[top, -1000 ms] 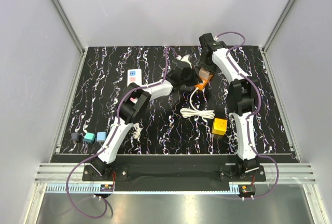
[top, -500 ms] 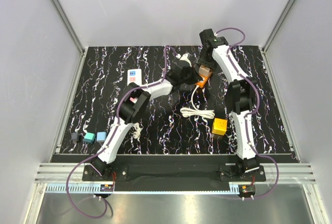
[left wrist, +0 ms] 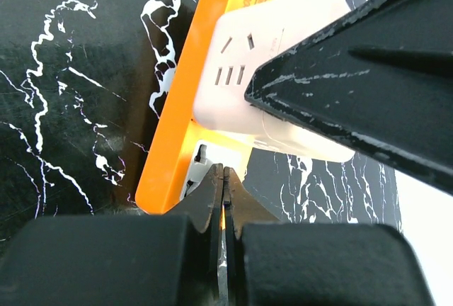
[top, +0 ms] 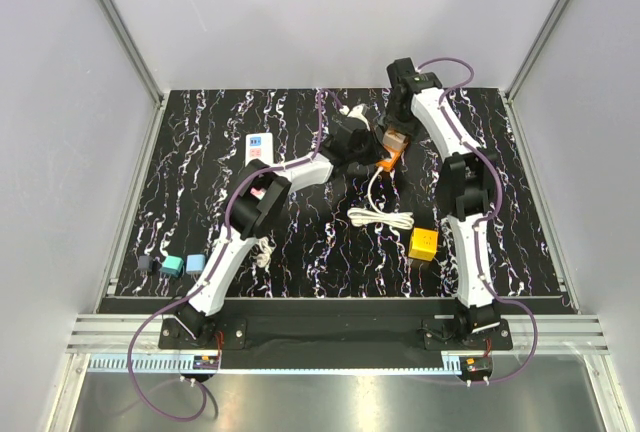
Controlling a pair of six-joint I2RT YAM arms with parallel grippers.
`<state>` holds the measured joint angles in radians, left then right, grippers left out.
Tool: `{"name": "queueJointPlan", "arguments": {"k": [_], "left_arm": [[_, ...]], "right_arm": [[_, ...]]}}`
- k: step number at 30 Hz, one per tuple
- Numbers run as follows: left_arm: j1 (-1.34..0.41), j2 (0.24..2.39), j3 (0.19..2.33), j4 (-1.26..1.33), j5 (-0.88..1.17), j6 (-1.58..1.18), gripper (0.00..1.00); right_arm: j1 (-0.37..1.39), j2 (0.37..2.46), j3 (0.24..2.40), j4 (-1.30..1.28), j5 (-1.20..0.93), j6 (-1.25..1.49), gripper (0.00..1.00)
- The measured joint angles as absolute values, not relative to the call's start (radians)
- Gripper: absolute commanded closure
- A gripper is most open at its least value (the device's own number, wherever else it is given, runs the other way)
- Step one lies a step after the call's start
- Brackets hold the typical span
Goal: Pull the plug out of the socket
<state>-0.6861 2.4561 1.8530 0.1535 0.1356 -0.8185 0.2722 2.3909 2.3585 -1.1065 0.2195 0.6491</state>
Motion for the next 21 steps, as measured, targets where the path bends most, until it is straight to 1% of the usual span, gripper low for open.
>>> {"name": "queueJointPlan", "arguments": {"k": [2,6,8,21], "left_arm": [[-0.686,2.456,1.853,0.151,0.137,-0.819,1.00],[-0.685,2.456,1.853,0.140,0.158,-0.825,1.00],[-0.683,2.456,1.858,0.137,0.178,-0.832,1.00],[-0.680,2.483,1.957,-0.015,0.168,-0.839,1.00]], "right_arm": [[0.270,2.356,2.281,-1.057,0.211,0.659,1.00],[0.268,2.227,2.035,-0.902,0.205,0.692,1.00],[0.265,2.180,1.966,-0.863,0.205,0.701,1.00],[0.275,2.121,1.997,-0.863,0.141,0.707,1.00]]}}
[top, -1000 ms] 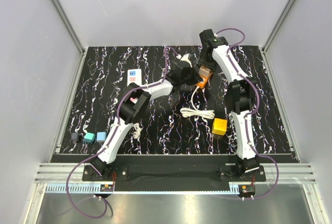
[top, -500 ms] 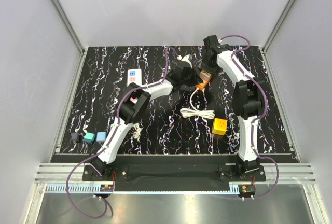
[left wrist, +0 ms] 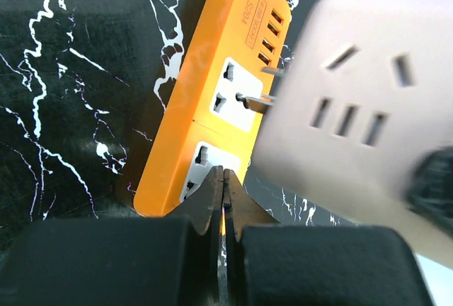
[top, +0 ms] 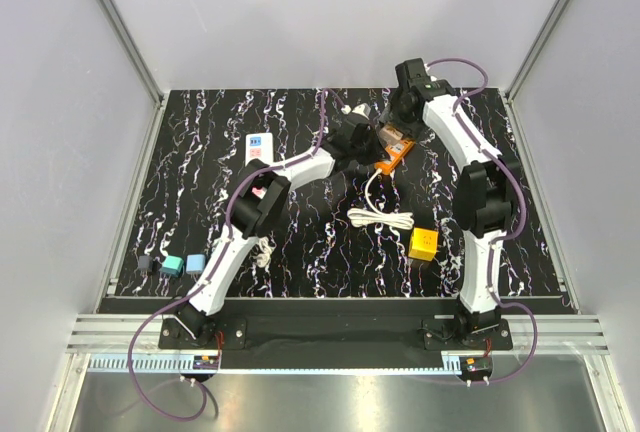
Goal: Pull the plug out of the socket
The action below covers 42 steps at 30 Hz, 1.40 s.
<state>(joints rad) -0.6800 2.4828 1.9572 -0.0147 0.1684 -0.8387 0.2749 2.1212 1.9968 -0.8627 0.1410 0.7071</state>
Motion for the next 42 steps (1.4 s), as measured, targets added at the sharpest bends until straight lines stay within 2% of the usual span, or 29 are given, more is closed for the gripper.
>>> {"name": "queueJointPlan", "arguments": {"k": [6,12,17,24,28,32,38,42], "left_arm": [[-0.677,2.483,1.943,0.014,0.195,-0.837,1.00],[-0.675,2.426,1.840,0.079,0.225,-0.776,1.00],[-0.680,2.303,1.717,0.054,0.235,-0.696,1.00],[-0.675,2.105,1.590,0.071,0.260,-0.624,1.00],[-0.666,2.020,1.535,0.099,0.277,-0.606,1.00],[-0.653,1.993,1.489,0.131,0.295,-0.607,1.00],[-0.623,1.992,1.446,0.130,0.319,-0.612,1.00],[-0.608,1.992,1.446,0.142,0.326,-0.619,1.00]], "right_arm": [[0.255,2.067,1.959,-0.865,0.145,0.685,1.00],[0.207,1.934,1.790,-0.846,0.144,0.643,1.00],[0.127,1.736,1.547,-0.805,0.092,0.617,1.00],[-0.112,1.353,1.233,-0.762,-0.004,0.633,1.00],[-0.308,1.164,1.084,-0.714,-0.131,0.688,1.00],[-0.532,1.073,0.874,-0.605,-0.307,0.801,1.00],[-0.621,1.111,0.569,-0.386,-0.535,1.021,1.00],[-0.635,1.068,0.439,-0.282,-0.595,1.120,1.00]]}}
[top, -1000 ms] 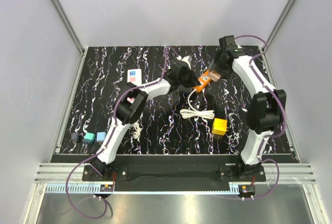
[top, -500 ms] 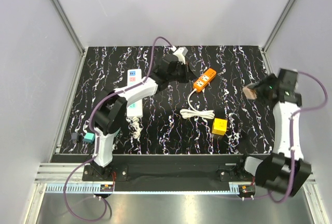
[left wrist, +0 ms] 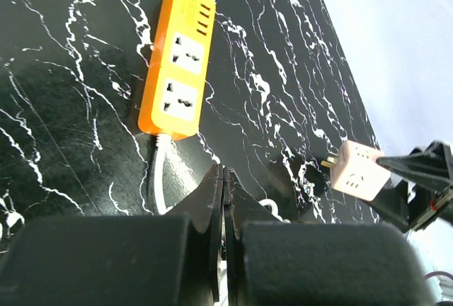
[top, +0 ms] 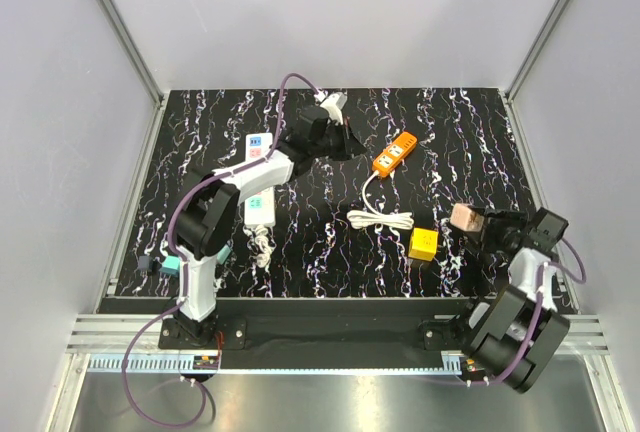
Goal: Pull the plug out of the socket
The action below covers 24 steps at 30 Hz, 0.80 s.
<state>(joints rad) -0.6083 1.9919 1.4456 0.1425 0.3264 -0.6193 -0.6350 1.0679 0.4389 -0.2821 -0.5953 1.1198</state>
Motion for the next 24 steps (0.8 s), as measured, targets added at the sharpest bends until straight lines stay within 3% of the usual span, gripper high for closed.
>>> {"name": "queueJointPlan", "arguments": {"k": [6,15,17,18,20,24], "left_arm": [[-0.601,1.992,1.446,0.156,0.338,-0.633,1.00],[-0.600,1.992,1.446,0.160,0.352,-0.642,1.00],[-0.599,1.992,1.446,0.160,0.355,-0.646,1.00],[-0.597,1.992,1.446,0.160,0.356,-0.647,1.00],[-0.596,1.992,1.446,0.160,0.358,-0.648,1.00],[-0.593,1.992,1.446,0.160,0.363,-0.648,1.00]], "right_arm": [[-0.680,0.930,0.358,-0.189,-0.613,1.173,1.00],[-0.690,0.906,0.267,-0.215,-0.589,1.171,0.99],[-0.690,0.905,0.282,-0.249,-0.574,1.150,0.94],[-0.690,0.905,0.295,-0.270,-0.561,1.133,0.87],[-0.691,0.903,0.313,-0.298,-0.542,1.109,0.85],[-0.693,0.900,0.332,-0.343,-0.511,1.076,0.68]]}}
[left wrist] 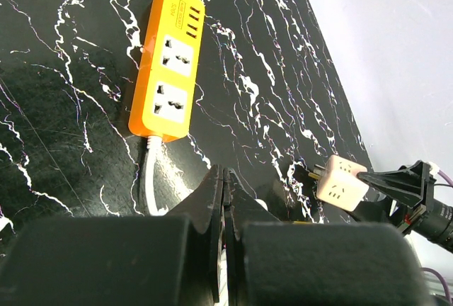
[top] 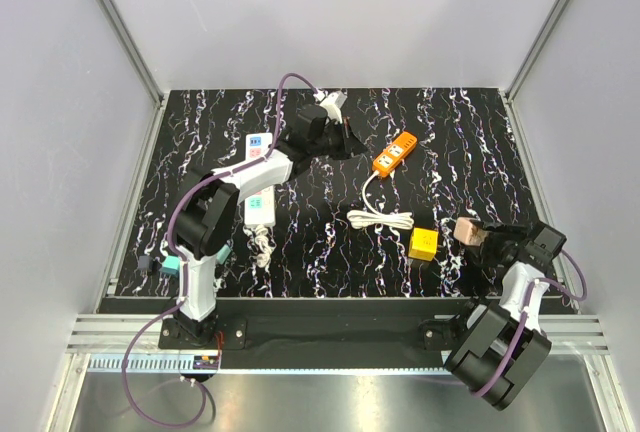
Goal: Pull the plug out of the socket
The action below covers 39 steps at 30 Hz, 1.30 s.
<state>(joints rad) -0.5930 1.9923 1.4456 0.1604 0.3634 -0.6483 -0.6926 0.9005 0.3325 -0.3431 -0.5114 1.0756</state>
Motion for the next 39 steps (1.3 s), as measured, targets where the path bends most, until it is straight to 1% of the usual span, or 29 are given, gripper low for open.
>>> {"name": "queueJointPlan", "arguments": {"k": [1,3,6,7,8,10,11,13,24,29,33,36,39], "left_arm": [[-0.592,1.992,1.446,0.160,0.364,-0.648,1.00],[-0.592,1.992,1.445,0.160,0.364,-0.648,1.00],[-0.592,1.992,1.439,0.168,0.364,-0.648,1.00],[-0.592,1.992,1.437,0.169,0.365,-0.648,1.00],[-0.592,1.992,1.435,0.171,0.365,-0.648,1.00],[-0.592,1.992,1.431,0.175,0.368,-0.648,1.00],[-0.591,1.992,1.431,0.175,0.369,-0.648,1.00],[-0.591,1.992,1.431,0.175,0.371,-0.648,1.00],[-0.591,1.992,1.431,0.175,0.372,-0.648,1.00],[-0.591,1.993,1.431,0.175,0.373,-0.648,1.00],[-0.591,1.993,1.431,0.175,0.375,-0.648,1.00],[-0.591,1.993,1.431,0.174,0.375,-0.648,1.00],[-0.591,1.993,1.431,0.173,0.375,-0.648,1.00]], "right_arm": [[-0.693,0.900,0.333,-0.348,-0.512,1.072,0.62],[-0.693,0.897,0.334,-0.354,-0.508,1.061,0.55],[-0.693,0.896,0.339,-0.365,-0.506,1.045,0.40],[-0.693,0.896,0.340,-0.369,-0.505,1.040,0.38],[-0.693,0.895,0.342,-0.374,-0.505,1.033,0.29],[-0.694,0.895,0.352,-0.396,-0.496,1.021,0.20],[-0.694,0.895,0.358,-0.408,-0.489,1.011,0.07],[-0.694,0.895,0.374,-0.440,-0.479,0.991,0.00],[-0.689,0.905,0.541,-0.672,-0.415,0.842,0.00],[-0.640,0.921,0.588,-0.766,-0.388,0.819,0.00],[-0.536,0.944,0.704,-0.820,-0.330,0.801,0.00],[-0.385,0.966,0.847,-0.836,-0.241,0.778,0.00],[-0.222,1.057,1.008,-0.841,-0.156,0.728,0.00]]}}
